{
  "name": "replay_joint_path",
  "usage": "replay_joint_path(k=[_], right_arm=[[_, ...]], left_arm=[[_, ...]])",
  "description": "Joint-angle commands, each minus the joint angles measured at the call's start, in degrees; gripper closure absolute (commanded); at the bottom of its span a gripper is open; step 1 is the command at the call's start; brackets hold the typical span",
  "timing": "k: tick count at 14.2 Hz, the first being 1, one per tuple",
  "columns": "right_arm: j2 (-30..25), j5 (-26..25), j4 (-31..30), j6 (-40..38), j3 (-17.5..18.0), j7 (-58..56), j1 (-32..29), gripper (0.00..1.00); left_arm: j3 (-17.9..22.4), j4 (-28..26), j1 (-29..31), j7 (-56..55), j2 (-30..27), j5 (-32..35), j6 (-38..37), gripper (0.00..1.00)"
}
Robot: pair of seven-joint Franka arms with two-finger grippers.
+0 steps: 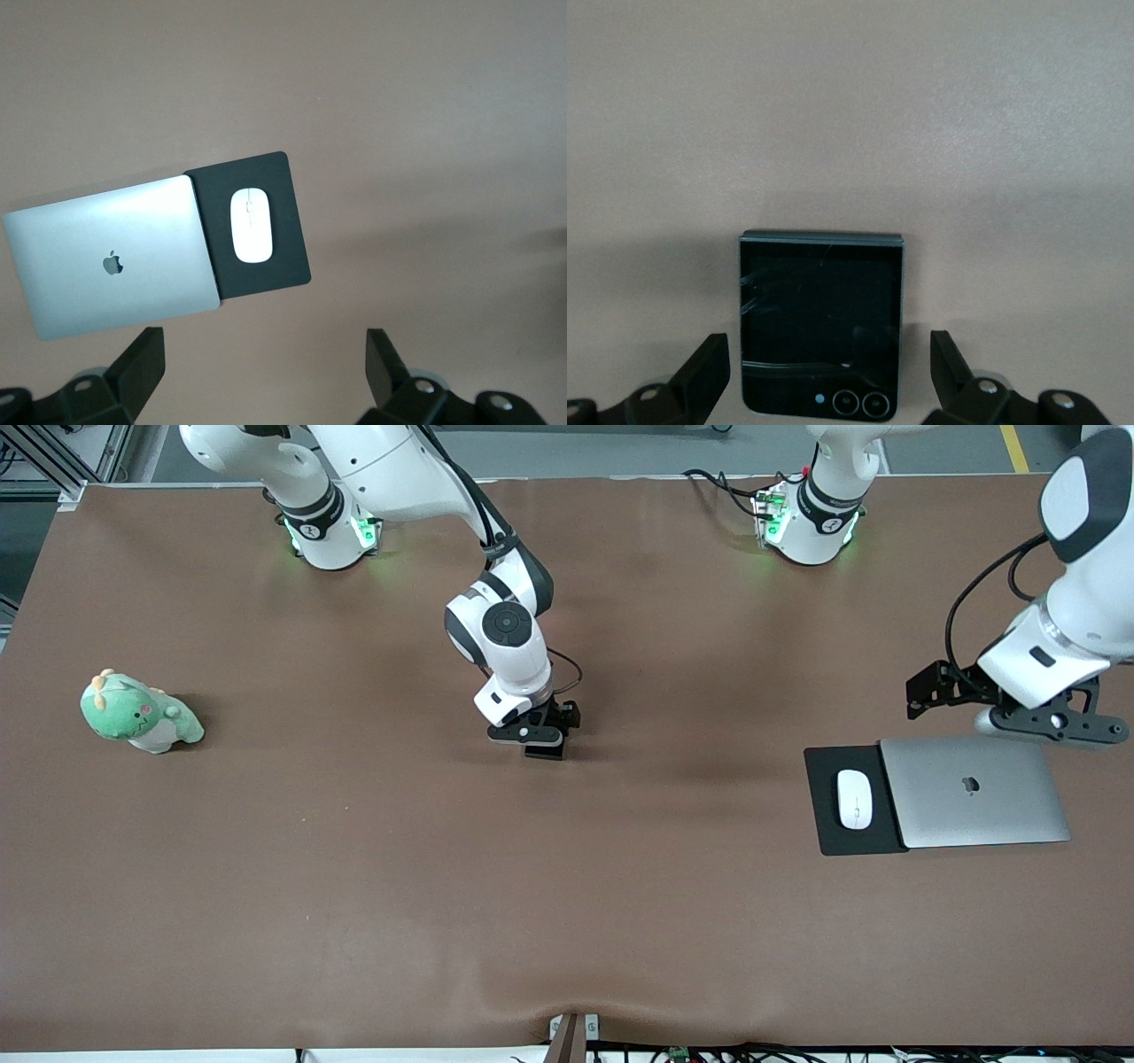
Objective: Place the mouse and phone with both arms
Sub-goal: 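Lift the black phone with the right gripper and carry it toward the plush toy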
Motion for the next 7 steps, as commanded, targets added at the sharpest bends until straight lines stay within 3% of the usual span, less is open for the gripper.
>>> replay_joint_path(k=[1, 4, 5, 6, 7], right_arm=[[2.2, -1.2, 1.9, 0.2, -1.5, 2.6, 2.0, 0.00], [3.1, -2.5, 3.0, 0.2, -1.9, 3.4, 2.2, 0.00], [3.1, -3.2, 2.9, 0.2, -1.9, 3.5, 2.2, 0.00], [3.1, -3.8, 2.9, 0.1, -2.0, 3.4, 2.2, 0.08], [3.0, -4.3, 2.9, 0.0, -2.0, 3.3, 2.2, 0.51]], left_arm=[[6.1, 0.1, -6.6, 0.2, -2.1, -1.0, -3.2, 0.00], [14.0, 0.1, -15.3, -0.7, -3.3, -1.2, -4.6, 0.00], [14.6, 0.1, -16.6, -2.4, -3.3, -1.1, -4.9, 0.00], [14.3, 0.2, -16.5, -3.5, -3.2, -1.1, -4.9, 0.00], [14.0, 0.3, -16.4, -3.6, -3.2, -1.1, -4.9, 0.00]])
